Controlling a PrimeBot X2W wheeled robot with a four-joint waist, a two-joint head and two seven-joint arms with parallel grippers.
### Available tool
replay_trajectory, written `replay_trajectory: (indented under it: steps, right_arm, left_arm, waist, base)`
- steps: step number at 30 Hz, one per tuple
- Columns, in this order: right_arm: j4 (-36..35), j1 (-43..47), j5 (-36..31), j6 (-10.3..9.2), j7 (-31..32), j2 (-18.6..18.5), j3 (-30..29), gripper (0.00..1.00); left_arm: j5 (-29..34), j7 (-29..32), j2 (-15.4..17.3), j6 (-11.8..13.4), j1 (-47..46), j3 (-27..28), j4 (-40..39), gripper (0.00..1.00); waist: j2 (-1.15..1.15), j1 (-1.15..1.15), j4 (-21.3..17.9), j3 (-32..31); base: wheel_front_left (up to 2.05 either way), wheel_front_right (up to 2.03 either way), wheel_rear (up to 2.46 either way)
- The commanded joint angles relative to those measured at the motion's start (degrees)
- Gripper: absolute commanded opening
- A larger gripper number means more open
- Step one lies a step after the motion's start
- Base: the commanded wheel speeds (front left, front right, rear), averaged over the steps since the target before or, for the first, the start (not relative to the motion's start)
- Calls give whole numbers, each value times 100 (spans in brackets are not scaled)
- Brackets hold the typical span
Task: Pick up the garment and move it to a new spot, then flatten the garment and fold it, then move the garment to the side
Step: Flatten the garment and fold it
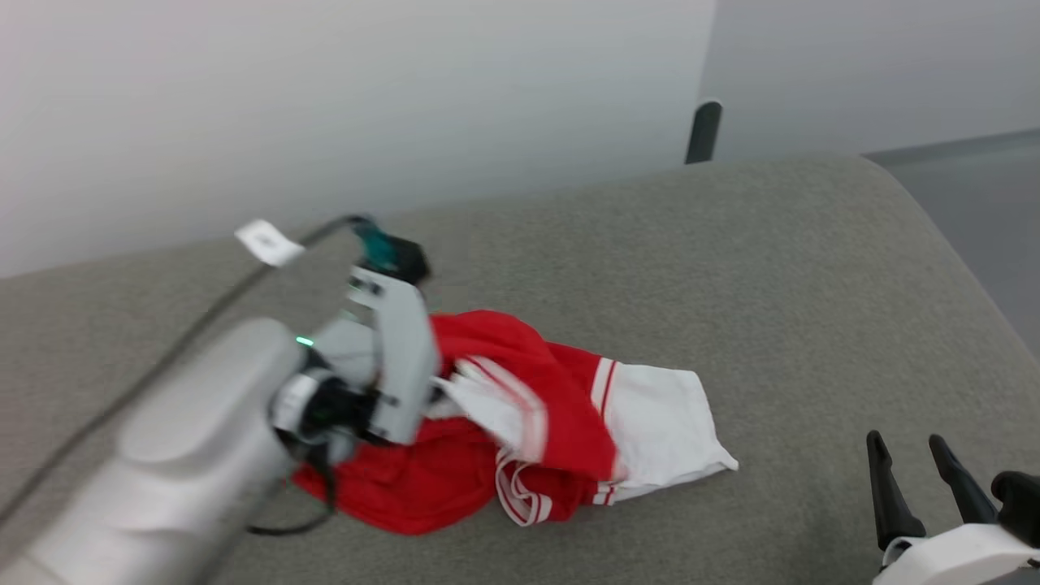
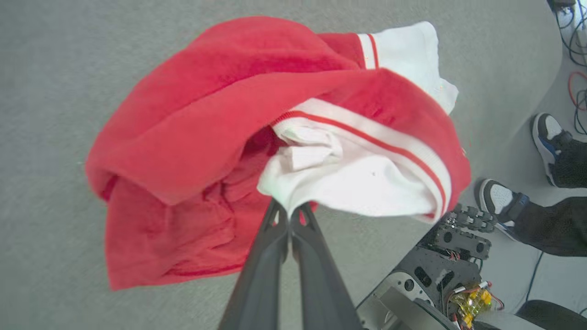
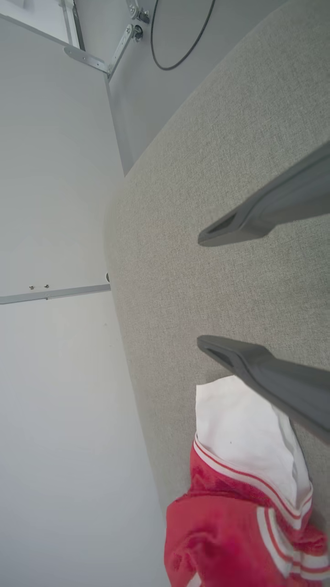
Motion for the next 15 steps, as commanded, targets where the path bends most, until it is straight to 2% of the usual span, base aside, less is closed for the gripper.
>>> replay_trajectory:
  steps: [1, 9, 15]
  right_arm:
    - [-12, 79, -18, -3, 23, 10, -25, 100]
    - [-139, 164, -42, -3, 96, 9, -98, 100]
    - [-212, 182, -78, -3, 158, 10, -116, 100]
  left_arm:
    - [33, 22, 71, 49, -25, 26, -31, 0]
    - [332, -44, 1036, 362, -147, 299, -281, 0]
    - [525, -287, 1568, 512, 61, 388, -13, 0]
  waist:
    - [0, 0, 138, -121]
    - [0, 0, 488, -246]
    - [0, 0, 649, -251]
  base:
    - [0, 0, 0]
    - [0, 0, 0]
    - [0, 0, 0]
